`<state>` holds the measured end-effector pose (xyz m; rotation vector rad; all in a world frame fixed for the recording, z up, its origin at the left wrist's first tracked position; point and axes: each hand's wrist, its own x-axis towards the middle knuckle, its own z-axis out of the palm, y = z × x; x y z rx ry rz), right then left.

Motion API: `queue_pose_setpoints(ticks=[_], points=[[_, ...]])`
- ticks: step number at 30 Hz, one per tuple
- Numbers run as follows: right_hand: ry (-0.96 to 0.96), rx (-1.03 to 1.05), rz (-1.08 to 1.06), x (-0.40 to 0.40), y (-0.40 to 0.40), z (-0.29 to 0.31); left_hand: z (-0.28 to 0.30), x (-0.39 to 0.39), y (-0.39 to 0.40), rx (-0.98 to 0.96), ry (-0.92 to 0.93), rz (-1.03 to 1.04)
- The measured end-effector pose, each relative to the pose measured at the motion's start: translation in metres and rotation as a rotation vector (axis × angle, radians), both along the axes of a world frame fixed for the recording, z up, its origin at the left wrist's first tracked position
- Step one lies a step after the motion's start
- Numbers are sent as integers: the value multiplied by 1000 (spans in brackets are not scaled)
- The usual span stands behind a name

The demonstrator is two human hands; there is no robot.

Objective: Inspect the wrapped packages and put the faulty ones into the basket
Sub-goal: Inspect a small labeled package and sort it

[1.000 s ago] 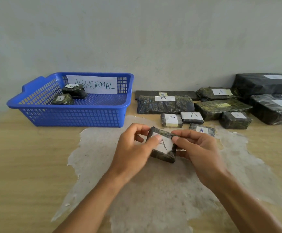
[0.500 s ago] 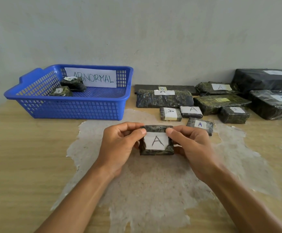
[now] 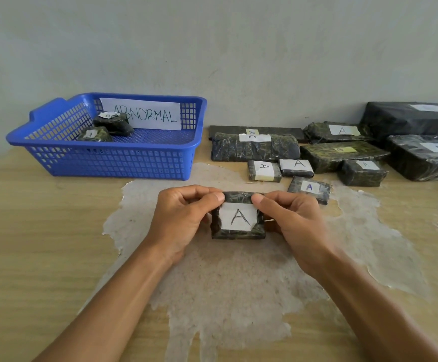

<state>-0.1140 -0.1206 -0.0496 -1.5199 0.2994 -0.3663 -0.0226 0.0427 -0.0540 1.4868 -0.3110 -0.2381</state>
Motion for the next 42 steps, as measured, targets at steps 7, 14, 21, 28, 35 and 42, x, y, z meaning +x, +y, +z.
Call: queue_pose_setpoints(ticks=[7,14,21,28,35,42], points=[[-71,71,-7,1,-4,-4,2,2,3,-37,58,-136],[-34,65,40,0,-4,-2,2,3,5,-15,5,-74],[-43,8,-4,1,-2,-4,3,0,4,-1,-11,-110],[-58,-4,-12,0,1,-2,6,-5,3,50,-53,-176],[-19,46,71,0,-3,-1,7,-2,4,0,-52,-63],[-3,0,137,-2,-9,0,8,-1,5,-29,-1,-23]])
